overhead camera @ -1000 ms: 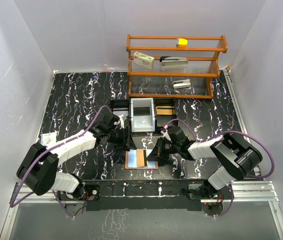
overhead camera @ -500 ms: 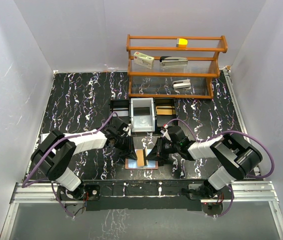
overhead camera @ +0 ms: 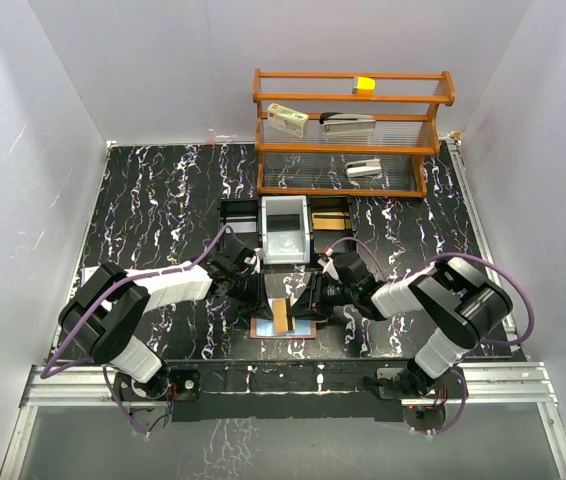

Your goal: Take the credit cards out of the card holder

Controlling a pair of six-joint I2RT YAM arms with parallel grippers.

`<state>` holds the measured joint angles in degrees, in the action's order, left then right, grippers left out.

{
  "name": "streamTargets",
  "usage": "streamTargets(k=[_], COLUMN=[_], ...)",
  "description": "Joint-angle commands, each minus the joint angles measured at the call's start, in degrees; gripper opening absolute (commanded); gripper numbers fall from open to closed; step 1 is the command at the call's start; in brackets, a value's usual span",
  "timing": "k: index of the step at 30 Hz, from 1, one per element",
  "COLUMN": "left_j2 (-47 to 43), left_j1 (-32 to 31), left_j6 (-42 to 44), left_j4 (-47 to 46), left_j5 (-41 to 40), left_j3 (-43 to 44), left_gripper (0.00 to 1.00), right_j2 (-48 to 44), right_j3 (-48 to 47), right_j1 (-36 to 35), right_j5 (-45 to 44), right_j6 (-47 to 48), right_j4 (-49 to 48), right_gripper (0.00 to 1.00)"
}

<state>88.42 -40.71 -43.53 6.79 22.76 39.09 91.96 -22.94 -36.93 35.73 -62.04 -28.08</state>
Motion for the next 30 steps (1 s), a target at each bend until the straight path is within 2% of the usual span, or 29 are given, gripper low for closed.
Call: streamTargets(k=[1,6,11,22,30], left_j2=[0.72,0.45,0.54,0.25,0.17], left_j1=[-0.5,-0.47,-0.51,-0.6,-0.68], left_j6=[1.33,1.6,1.69,1.86,1.52], left_j4=[5.26,5.75,5.63,5.71,5.43], left_j5=[-5.93,-6.33,-6.08,-5.82,-5.8], left_j3=[-1.7,-1.54,-1.63,-1.28,-1.09], left_gripper=[0.05,0.05,0.04,0.03,0.03], right_j2=[0.64,-3.33,-5.34,-2.83,-0.69], right_j3=[-1.43,-0.46,-0.22,-1.1,-0.41], right_j1=[-0.66,-0.52,-0.19,-0.36,-0.84], right_j5=[-0.15,-2.92,-3.9,-2.65,-1.72], right_j6=[-0.3,2.08,3.7,1.22,-0.11], right_j4=[-3.82,1.2,5.46,1.35,-2.89], right_gripper=[0.11,0.0,0.0,0.19,0.2])
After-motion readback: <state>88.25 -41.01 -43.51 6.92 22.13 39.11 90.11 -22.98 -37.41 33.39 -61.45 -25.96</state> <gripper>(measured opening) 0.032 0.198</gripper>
